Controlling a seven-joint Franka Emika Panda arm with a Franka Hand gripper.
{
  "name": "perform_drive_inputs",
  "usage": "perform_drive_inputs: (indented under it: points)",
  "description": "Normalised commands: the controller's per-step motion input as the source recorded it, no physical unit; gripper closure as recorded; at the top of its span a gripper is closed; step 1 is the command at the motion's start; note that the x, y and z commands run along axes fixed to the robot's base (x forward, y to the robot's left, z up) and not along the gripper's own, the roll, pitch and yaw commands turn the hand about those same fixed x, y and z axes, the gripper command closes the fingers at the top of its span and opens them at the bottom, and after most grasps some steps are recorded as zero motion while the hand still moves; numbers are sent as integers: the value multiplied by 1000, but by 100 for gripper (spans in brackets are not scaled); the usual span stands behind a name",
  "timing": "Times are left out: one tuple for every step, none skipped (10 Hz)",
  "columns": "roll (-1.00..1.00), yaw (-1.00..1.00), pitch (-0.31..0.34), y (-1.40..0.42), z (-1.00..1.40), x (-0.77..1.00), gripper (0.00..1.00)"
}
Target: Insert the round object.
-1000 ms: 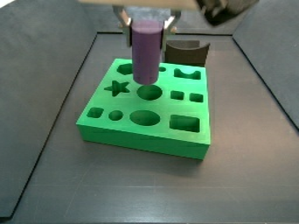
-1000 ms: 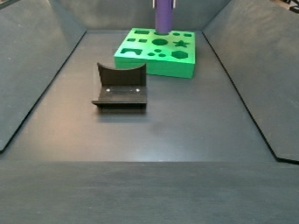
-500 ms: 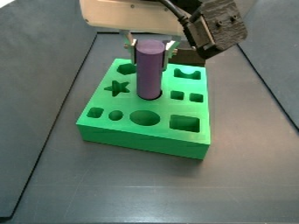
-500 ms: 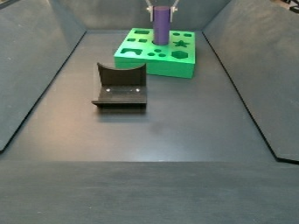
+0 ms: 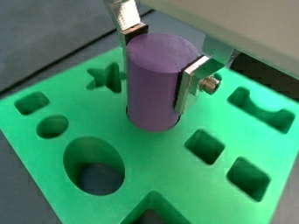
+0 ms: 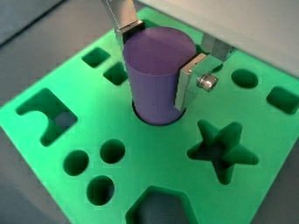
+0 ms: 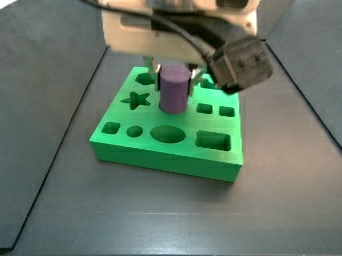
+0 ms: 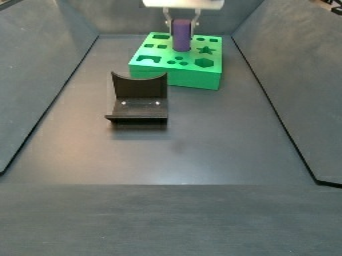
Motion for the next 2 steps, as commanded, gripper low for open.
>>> perform_drive_inputs:
  points:
    - [-321,-77,-156,166,-471,0,100]
    - [97,94,0,-234,-34,0,100]
